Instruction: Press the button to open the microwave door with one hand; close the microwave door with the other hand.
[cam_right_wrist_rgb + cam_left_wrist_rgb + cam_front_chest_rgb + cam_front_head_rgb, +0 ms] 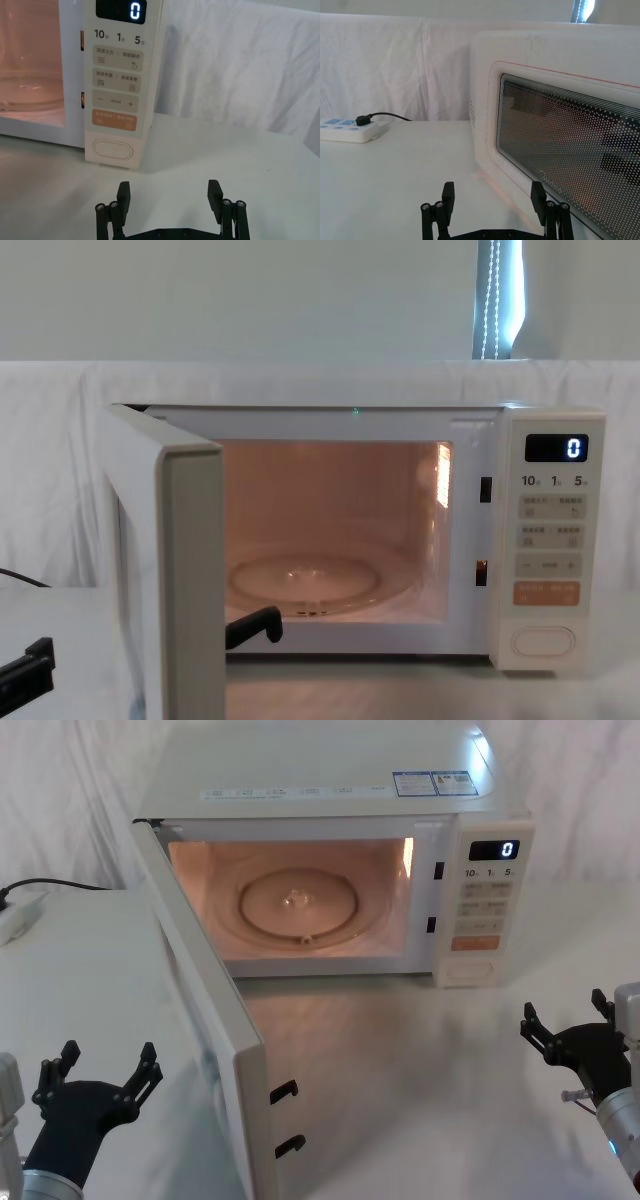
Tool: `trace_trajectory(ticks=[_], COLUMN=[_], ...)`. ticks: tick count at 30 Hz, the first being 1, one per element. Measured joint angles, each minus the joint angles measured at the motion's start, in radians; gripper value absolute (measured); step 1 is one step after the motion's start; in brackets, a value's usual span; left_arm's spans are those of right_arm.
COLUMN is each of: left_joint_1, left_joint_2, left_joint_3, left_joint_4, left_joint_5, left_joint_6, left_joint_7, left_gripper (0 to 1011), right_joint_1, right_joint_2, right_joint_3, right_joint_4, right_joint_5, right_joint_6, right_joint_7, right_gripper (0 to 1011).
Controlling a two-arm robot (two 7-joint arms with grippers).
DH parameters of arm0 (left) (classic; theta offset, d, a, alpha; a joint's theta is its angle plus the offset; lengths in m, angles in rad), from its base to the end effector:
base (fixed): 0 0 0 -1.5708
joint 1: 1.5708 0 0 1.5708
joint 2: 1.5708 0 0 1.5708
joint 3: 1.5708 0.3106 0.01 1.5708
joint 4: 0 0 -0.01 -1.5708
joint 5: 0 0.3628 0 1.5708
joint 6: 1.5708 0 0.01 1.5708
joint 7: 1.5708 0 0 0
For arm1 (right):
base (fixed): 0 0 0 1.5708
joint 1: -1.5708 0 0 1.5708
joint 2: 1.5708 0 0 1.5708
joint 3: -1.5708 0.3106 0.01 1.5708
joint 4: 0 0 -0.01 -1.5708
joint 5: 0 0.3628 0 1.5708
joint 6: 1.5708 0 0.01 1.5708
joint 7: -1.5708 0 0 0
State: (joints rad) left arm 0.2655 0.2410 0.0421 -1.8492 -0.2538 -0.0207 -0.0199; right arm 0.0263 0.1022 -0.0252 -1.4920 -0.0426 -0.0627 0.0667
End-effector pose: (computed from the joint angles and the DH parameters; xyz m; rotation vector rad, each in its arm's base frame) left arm 0.3014 0.0368 -0.3048 -0.0379 0.0141 1.4460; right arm 0.3898 -0.0261 -0.3383 -0.1094 -0.1163 -1.4757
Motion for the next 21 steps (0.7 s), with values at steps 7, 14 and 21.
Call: trace_trajectory(ticks=[7,14,21], left_joint_1=[0.000,0.000,0.000], left_joint_2=[0.000,0.000,0.000], left_joint_3=[0.000,0.000,0.000], left_joint_4=[0.000,0.000,0.000], left_joint_5=[0.000,0.000,0.000], left_joint_6=[0.000,0.000,0.000], left_joint_7=[0.000,0.000,0.000], left_gripper=[1001,1001,1001], right_joint_1=[0.000,0.000,0.000], right_joint_2=[0.000,0.000,0.000], right_joint_3=[0.000,0.000,0.000], right_joint_4=[0.000,0.000,0.000], right_joint_5=[0.000,0.000,0.000], right_joint_6=[0.000,0.000,0.000], right_joint_7=[0.000,0.000,0.000], right_gripper=[1002,1002,1002])
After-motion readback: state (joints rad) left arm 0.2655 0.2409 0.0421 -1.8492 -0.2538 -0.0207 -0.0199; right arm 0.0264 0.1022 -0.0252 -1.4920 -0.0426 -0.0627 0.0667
